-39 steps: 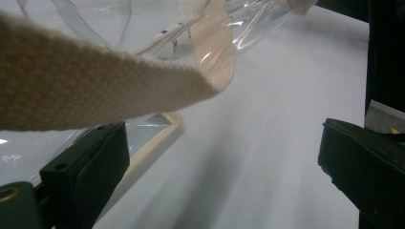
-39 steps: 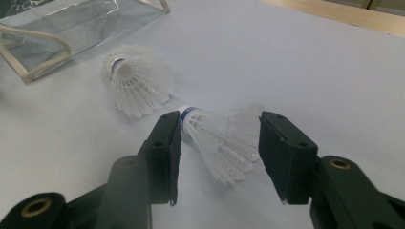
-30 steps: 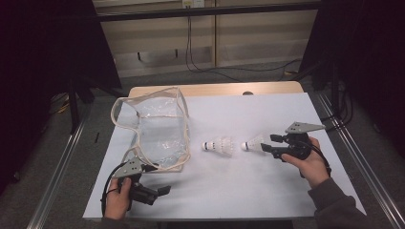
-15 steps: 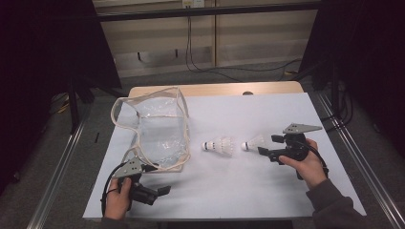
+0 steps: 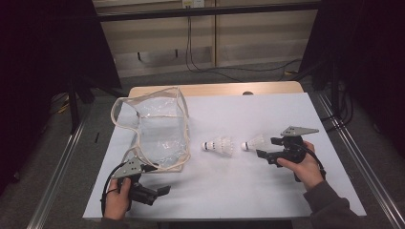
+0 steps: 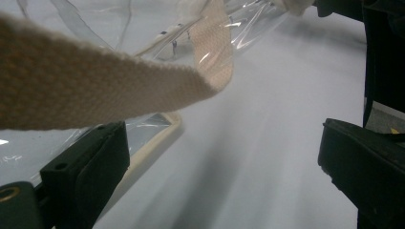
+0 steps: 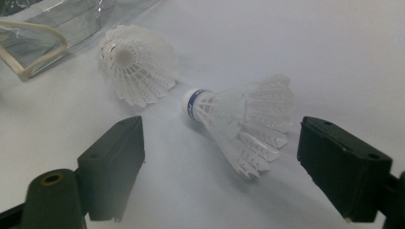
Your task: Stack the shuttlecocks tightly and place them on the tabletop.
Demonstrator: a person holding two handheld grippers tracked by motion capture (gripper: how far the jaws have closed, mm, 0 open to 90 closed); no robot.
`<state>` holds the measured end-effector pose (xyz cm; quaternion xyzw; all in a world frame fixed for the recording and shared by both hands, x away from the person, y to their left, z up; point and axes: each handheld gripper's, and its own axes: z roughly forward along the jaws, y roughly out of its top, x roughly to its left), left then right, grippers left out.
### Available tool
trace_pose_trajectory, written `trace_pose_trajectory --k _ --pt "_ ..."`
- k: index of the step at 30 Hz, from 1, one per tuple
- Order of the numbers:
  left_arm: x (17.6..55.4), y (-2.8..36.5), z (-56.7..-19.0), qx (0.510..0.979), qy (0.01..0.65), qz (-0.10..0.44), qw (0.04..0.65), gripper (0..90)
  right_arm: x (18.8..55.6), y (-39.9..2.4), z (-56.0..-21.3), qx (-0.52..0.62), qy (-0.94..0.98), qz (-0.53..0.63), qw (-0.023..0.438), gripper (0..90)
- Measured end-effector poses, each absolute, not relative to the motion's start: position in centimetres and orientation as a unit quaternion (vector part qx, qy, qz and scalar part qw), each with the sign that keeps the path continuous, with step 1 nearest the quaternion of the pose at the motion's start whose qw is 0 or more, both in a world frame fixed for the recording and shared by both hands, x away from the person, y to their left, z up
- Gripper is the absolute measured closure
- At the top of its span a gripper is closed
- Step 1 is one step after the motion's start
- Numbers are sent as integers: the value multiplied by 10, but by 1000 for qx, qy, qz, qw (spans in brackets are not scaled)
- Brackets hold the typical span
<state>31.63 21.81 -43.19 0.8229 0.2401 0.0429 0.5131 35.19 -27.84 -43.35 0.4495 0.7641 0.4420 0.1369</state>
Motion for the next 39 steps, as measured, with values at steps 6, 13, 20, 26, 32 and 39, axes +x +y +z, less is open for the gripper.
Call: trace_pose_trajectory --k 6,13,20,26,32,39 --pt "316 218 -432 823 240 44 513 36 355 -276 -437 451 767 437 136 190" --pt "315 219 -431 823 238 43 514 35 358 -273 -440 451 769 433 135 302" --pt "316 219 -431 824 238 43 513 36 360 -273 -442 449 768 436 135 393" --pt "315 219 -431 823 239 44 513 36 362 -271 -444 443 773 433 135 470" --pt "315 219 -431 824 238 44 512 35 363 -269 -446 442 775 431 134 579" --pt "315 219 -432 824 239 44 512 35 365 -269 -446 431 782 431 133 667"
